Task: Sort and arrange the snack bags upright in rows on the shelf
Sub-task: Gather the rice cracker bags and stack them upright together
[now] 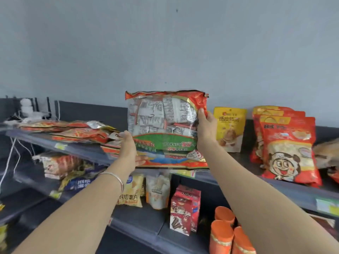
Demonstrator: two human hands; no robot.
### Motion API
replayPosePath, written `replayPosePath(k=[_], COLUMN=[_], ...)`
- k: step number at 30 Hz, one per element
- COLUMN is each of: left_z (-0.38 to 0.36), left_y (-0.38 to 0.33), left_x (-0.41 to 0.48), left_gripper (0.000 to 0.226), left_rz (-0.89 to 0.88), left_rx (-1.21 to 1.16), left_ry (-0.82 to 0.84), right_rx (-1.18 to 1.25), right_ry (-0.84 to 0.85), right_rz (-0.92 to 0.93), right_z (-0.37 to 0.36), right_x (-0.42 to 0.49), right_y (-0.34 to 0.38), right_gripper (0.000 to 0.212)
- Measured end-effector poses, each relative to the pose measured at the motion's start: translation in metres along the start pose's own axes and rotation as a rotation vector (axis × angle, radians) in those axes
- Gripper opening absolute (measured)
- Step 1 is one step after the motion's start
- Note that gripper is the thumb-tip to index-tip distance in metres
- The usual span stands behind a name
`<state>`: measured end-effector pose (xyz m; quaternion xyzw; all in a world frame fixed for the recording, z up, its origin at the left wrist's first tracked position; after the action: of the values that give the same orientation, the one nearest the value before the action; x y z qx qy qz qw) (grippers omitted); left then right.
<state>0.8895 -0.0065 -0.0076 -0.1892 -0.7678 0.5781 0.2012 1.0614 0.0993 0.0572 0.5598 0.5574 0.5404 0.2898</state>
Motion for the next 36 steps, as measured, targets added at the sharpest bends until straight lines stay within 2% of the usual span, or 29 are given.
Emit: replayPosePath(k=[5, 9, 15, 19, 22, 24, 27, 29, 31, 34, 36], left_z=[0.068, 0.109, 0.145, 0.17, 0.193, 0.21, 0.241, 0.266, 0.292, 0.326, 0.347], left_y=[-0.005, -0.026, -0.061, -0.064, -0.051, -0.045, -0.041, -0.037, -0.032, -0.028, -0.032], left_x=[0.032, 0.067, 0.115, 0.141, 0.151, 0.161, 0.181, 0.194, 0.212, 0.248, 0.275], left_gripper=[0.054, 0.064, 0.062, 0.064, 0.042, 0.03, 0.028, 0.029, 0.034, 0.052, 0.047], left_rz=[-0.028, -0.137, -0.256, -0.258, -0.266, -0.283, -0.305, -0.245, -0.102, 0.12, 0.177], left_rx=[-0.081, -0.101, -0.236, -0.317, -0.378, -0.39, -0.427, -0.372, -0.265, -0.151, -0.099], left_ry=[-0.138, -0.244, -0.368, -0.315, -0.277, -0.284, -0.183, -0.092, -0.032, 0.002, -0.006], right_rx=[-0.032, -0.011, 0.079, 0.38, 0.628, 0.677, 0.646, 0.639, 0.6, 0.506, 0.417], right_ry=[0.14, 0.217, 0.439, 0.614, 0.757, 0.807, 0.834, 0.83, 0.828, 0.823, 0.835], right_rz=[-0.024, -0.071, -0.229, -0.534, -0.706, -0.789, -0.88, -0.911, -0.919, -0.903, -0.862], right_z=[-0.079, -0.139, -0.221, -0.263, -0.291, -0.311, -0.346, -0.372, -0.4, -0.441, -0.47], right_x=[0.006, 0.018, 0.041, 0.053, 0.057, 0.059, 0.061, 0.062, 0.063, 0.065, 0.066], right_y=[-0.029, -0.041, -0.055, -0.071, -0.095, -0.112, -0.137, -0.152, -0.167, -0.187, -0.194], right_gripper=[0.035, 0.033, 0.04, 0.041, 0.054, 0.06, 0.068, 0.068, 0.064, 0.059, 0.048])
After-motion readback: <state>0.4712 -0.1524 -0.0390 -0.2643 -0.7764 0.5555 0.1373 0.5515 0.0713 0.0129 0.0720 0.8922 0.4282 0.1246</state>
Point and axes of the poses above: each hand's wrist, its own x-axis towards the middle knuckle, its own z-axis out of the back of the hand, y = z × x, the point moved 1 cm from there along x, towards the middle knuckle, and after that the axes turned 10 degrees about -z, right-handed, at the moved point
